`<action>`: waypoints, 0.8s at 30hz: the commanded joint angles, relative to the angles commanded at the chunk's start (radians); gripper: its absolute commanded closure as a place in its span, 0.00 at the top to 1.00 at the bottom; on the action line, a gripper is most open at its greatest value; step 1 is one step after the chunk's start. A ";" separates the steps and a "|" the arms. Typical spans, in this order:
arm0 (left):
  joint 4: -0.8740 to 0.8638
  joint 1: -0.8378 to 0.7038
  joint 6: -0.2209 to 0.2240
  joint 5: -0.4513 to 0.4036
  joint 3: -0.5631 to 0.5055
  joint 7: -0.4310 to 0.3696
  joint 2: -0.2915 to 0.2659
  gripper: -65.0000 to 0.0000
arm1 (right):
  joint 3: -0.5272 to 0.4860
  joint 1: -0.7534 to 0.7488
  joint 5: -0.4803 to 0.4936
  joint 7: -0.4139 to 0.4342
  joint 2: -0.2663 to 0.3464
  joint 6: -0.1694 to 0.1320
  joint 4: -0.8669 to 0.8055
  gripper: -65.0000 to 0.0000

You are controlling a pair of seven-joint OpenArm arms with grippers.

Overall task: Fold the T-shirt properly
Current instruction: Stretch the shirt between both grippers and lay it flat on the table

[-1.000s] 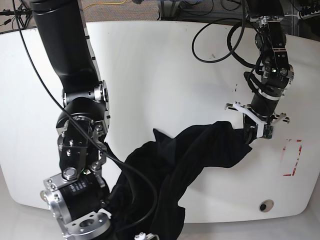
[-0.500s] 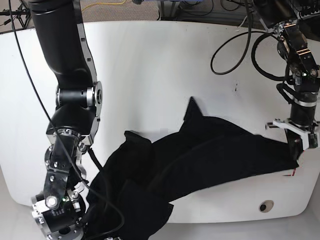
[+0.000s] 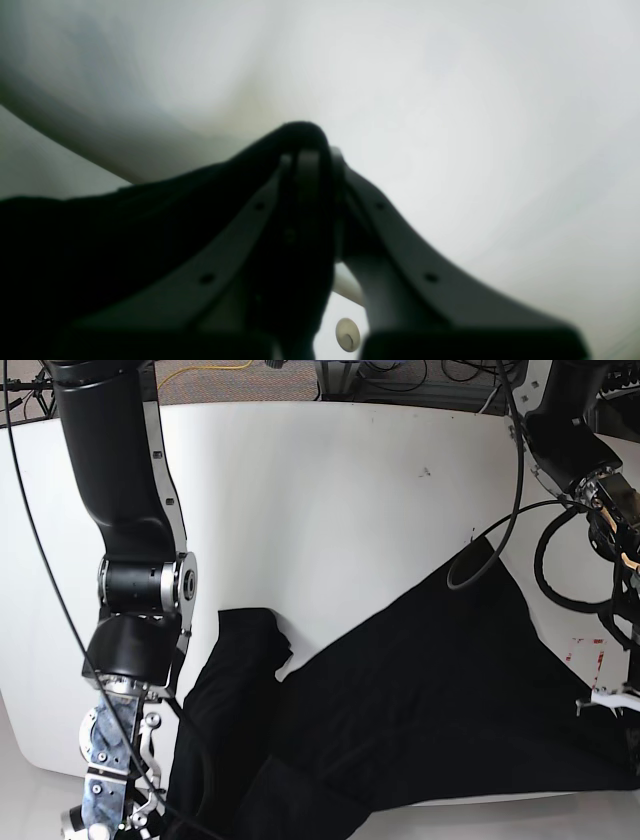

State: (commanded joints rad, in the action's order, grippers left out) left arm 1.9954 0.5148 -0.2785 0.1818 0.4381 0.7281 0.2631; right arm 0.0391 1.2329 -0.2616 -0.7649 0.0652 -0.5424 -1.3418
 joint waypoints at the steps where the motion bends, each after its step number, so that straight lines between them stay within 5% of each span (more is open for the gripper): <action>1: 0.000 0.043 0.000 0.002 -0.003 0.021 0.020 0.00 | 0.000 0.025 0.000 0.000 0.000 0.000 0.020 0.00; 7: -0.021 0.227 0.000 0.003 -0.035 0.124 0.058 0.00 | 0.000 0.117 0.002 0.000 0.017 -0.002 0.064 0.00; 18: -0.078 0.359 -0.002 0.005 -0.041 0.157 0.107 0.00 | 0.000 0.163 0.002 -0.058 0.028 -0.006 0.061 0.00; 24: -0.081 0.235 -0.072 0.005 -0.032 0.153 0.109 0.00 | 0.063 -0.017 -0.006 -0.123 0.035 -0.075 -0.084 0.00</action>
State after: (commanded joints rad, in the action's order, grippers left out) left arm 1.9141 0.7495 -0.3506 0.1864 0.4058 0.8815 0.3721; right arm 0.1020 1.2160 -0.2677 -0.8876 0.1005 -0.6176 -1.4262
